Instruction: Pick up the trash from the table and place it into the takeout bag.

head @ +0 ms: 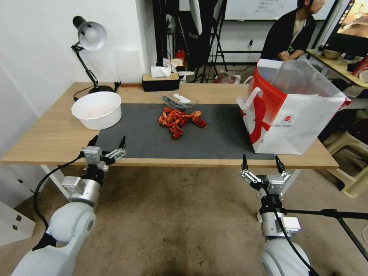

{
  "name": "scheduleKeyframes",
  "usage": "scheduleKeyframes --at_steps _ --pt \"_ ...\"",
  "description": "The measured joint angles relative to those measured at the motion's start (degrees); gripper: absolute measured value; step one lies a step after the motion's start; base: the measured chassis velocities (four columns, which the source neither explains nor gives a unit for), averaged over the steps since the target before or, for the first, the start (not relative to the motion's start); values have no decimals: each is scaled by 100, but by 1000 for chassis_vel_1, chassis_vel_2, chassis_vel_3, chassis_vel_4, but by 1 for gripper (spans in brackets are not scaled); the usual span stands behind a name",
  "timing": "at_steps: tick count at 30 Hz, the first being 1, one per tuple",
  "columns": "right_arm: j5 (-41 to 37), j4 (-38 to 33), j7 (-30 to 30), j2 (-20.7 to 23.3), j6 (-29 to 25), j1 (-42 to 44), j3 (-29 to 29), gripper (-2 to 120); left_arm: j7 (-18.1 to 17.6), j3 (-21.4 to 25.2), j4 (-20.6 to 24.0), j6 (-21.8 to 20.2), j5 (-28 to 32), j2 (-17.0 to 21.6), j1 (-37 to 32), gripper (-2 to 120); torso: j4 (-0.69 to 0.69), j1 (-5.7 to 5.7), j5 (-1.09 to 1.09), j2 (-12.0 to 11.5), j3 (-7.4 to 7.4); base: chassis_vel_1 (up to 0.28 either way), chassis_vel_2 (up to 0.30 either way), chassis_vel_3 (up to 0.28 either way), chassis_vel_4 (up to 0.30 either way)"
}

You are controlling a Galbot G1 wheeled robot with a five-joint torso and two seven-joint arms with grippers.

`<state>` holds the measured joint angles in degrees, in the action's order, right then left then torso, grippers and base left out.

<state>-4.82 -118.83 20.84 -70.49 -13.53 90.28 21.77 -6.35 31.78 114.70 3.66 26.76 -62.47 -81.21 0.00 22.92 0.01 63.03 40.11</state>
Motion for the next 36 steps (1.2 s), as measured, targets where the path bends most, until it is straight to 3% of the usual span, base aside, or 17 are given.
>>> scheduleKeyframes --at_steps 36 --pt "84 65 -157 -73 -47 51 15 100 94 64 -62 393 -156 -181 -417 100 0 0 -1 0 0 0 0 0 0"
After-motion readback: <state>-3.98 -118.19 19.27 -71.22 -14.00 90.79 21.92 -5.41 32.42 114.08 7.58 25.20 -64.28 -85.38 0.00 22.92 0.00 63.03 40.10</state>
